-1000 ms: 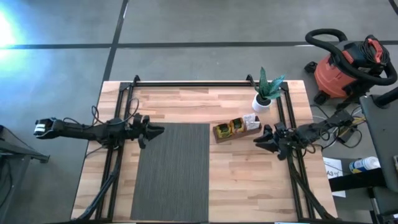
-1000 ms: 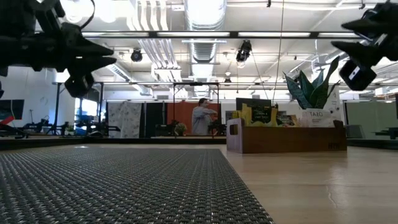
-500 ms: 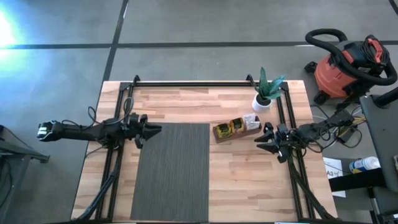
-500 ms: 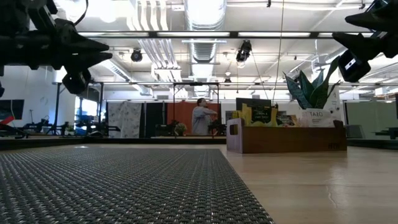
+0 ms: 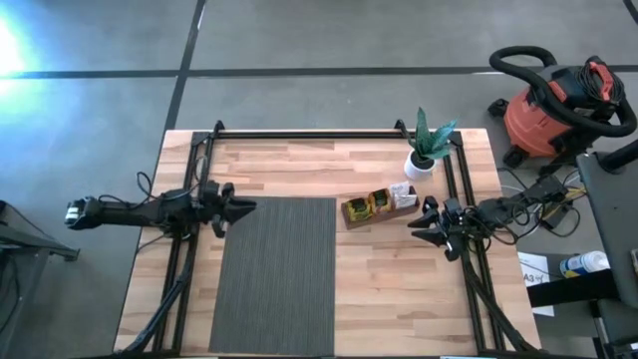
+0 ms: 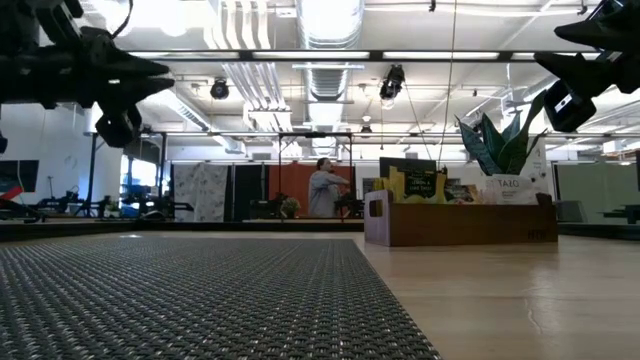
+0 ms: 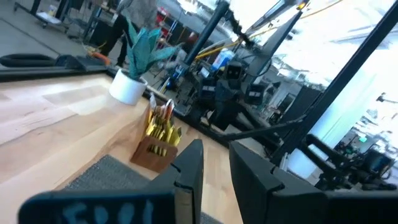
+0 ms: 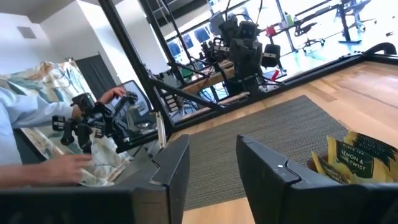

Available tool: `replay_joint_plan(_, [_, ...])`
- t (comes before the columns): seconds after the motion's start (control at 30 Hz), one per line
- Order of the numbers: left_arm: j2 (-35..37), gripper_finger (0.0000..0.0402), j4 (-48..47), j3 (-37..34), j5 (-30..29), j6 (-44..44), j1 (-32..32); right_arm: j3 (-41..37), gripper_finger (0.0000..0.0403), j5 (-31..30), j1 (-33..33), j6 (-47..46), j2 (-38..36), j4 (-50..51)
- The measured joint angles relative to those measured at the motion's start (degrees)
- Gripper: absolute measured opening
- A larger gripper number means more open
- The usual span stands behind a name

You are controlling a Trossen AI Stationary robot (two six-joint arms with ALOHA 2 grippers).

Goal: Pick & Place Tea
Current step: Return to Home Position

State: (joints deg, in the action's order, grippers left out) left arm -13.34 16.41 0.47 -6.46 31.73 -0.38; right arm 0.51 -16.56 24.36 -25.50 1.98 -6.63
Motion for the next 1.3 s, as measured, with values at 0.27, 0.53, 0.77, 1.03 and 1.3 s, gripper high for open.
replay_joint_plan(0.27, [13.2, 0.0073, -7.5, -0.1, 0.8, -3.0, 0.0, 0.0, 0.0132, 0.0, 0.0, 0.0, 0.0, 0.0])
replay_joint_plan(0.53, [13.3, 0.0073, -14.0, -0.1, 2.8, -30.6, -0.5, 0.0, 0.0123, -0.1, 0.0, 0.0, 0.0, 0.2])
replay_joint_plan(0.77, [13.3, 0.0073, -15.0, -0.1, 3.0, -31.4, -0.5, 0.0, 0.0130, -0.1, 0.0, 0.0, 0.0, 0.4])
replay_joint_plan(1.03, [13.3, 0.0073, -14.9, -0.1, 3.0, -30.8, -0.5, 0.0, 0.0133, -0.1, 0.0, 0.0, 0.1, 0.4])
replay_joint_plan(1.3, [13.2, 0.0073, -14.8, 0.0, 2.9, -30.8, -0.5, 0.0, 0.0123, -0.1, 0.0, 0.0, 0.1, 0.4])
